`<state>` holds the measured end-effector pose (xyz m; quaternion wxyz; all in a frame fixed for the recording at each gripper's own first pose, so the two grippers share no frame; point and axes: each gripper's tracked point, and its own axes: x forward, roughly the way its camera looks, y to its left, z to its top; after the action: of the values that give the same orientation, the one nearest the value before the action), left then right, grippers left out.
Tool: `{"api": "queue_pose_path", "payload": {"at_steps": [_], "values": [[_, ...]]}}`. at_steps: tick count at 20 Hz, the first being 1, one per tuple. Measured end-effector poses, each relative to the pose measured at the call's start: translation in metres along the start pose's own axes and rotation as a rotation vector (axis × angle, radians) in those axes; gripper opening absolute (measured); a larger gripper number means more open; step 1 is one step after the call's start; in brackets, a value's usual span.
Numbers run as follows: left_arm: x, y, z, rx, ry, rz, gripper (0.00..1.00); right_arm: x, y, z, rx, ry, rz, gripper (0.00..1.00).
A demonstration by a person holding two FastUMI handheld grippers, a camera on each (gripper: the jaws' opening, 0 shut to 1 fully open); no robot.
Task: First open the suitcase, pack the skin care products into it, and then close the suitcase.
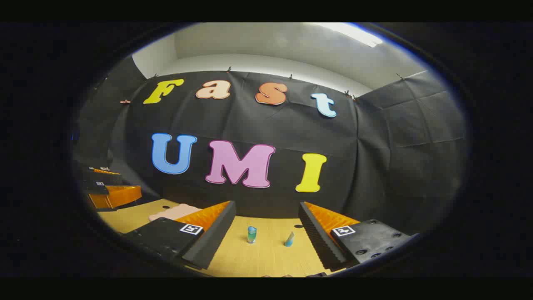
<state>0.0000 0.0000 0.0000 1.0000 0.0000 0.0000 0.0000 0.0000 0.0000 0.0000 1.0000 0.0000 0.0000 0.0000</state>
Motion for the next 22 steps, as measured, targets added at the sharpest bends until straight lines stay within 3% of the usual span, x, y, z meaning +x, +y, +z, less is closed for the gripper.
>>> {"api": "queue_pose_path", "payload": {"at_steps": [16, 22], "values": [[0.035, 0.014, -0.014, -0.016, 0.038, 0.003, 0.98, 0.029, 0.007, -0.007, -0.005, 0.004, 0.003, 0.96], [0.065, 0.000, -0.026, -0.025, 0.074, -0.042, 0.98, 0.040, 0.004, -0.014, -0.016, 0.020, 0.004, 0.96]]}}
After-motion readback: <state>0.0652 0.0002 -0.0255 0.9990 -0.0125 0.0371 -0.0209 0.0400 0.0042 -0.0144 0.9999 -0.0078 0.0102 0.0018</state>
